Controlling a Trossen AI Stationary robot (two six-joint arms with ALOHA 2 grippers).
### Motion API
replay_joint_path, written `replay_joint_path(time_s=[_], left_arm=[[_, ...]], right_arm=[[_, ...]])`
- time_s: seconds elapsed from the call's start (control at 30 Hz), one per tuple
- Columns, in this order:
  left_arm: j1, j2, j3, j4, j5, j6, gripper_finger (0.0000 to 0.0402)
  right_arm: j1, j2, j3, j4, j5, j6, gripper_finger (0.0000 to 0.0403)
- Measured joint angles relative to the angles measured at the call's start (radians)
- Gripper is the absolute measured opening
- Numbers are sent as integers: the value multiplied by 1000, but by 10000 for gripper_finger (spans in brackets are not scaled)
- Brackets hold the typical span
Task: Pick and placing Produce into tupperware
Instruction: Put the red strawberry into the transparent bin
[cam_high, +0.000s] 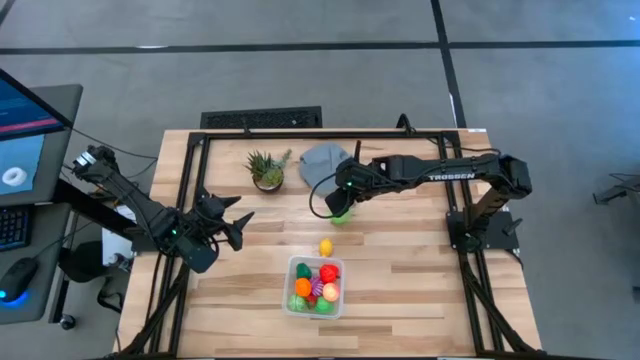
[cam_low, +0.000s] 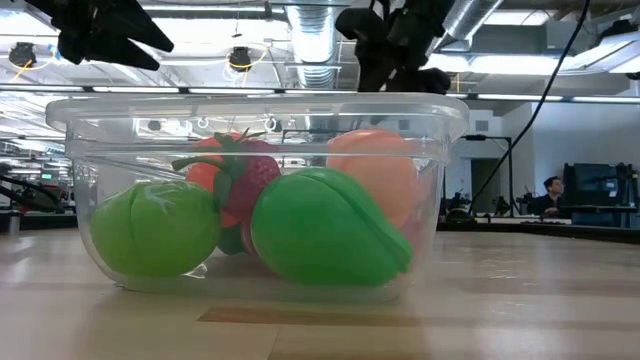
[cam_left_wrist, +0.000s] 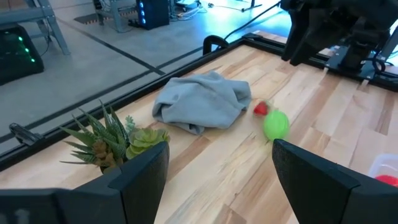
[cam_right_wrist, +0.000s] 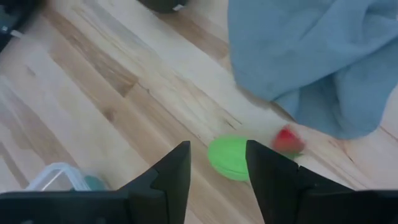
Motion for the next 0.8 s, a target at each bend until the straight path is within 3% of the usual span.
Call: replay_joint_path(time_s=[0.3,0.53,0.8], left_arm=[[0,0,0,0,14,-8,279],[0,0,0,0,29,-8,279],[0,0,0,-1,29,-7,279]], right_arm=[[5,0,14,-28,5,-26,154],[10,0,14,-98,159,-52,154],[-43,0,-13,-176,169,-36,156]])
